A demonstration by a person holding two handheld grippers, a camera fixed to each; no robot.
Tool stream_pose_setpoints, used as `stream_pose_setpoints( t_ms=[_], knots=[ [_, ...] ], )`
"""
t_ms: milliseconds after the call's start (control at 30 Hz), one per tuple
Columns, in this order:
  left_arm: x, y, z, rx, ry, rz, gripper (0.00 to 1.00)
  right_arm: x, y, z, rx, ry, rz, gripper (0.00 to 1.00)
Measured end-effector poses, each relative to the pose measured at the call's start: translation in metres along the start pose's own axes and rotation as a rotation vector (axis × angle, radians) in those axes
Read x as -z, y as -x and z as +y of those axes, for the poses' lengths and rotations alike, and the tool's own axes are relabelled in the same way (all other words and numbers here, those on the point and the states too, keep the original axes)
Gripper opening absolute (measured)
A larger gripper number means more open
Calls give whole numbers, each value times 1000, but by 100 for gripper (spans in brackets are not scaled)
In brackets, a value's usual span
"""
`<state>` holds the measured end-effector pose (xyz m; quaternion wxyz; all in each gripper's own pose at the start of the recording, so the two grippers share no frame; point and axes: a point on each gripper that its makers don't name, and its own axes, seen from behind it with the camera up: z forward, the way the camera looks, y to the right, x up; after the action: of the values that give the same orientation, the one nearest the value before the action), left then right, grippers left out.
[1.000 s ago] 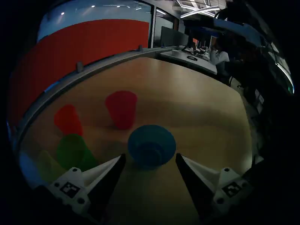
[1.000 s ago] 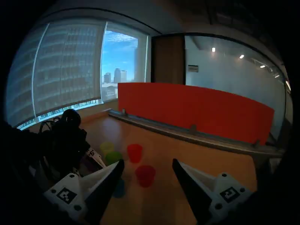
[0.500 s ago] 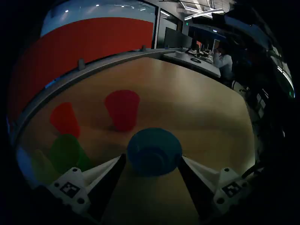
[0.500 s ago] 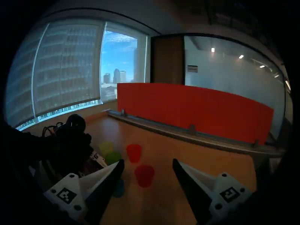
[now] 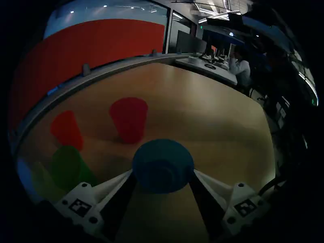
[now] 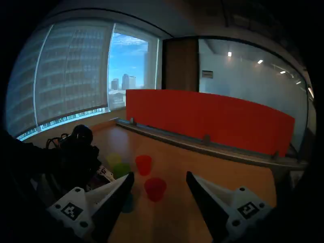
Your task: Pour water
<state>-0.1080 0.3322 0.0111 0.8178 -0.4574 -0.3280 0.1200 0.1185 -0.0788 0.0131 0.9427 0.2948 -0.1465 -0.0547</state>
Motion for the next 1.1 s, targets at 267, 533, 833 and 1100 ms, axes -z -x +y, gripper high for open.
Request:
stream_pose_setpoints(
  t_ms=[267,533,833,1100],
  knots=[
    [5,1,4,-26,16,10,85,1,1,1,1,3,2,99],
    [19,-6,2,-38,0,40,85,2,-2,1,-1,6,5,100],
    [45,-24,1,-37,-8,115,85,4,-10,-4,10,5,13,100],
    [70,-44,-3,-63,-33,184,85,6,-15,-10,23,3,18,99]
  ],
)
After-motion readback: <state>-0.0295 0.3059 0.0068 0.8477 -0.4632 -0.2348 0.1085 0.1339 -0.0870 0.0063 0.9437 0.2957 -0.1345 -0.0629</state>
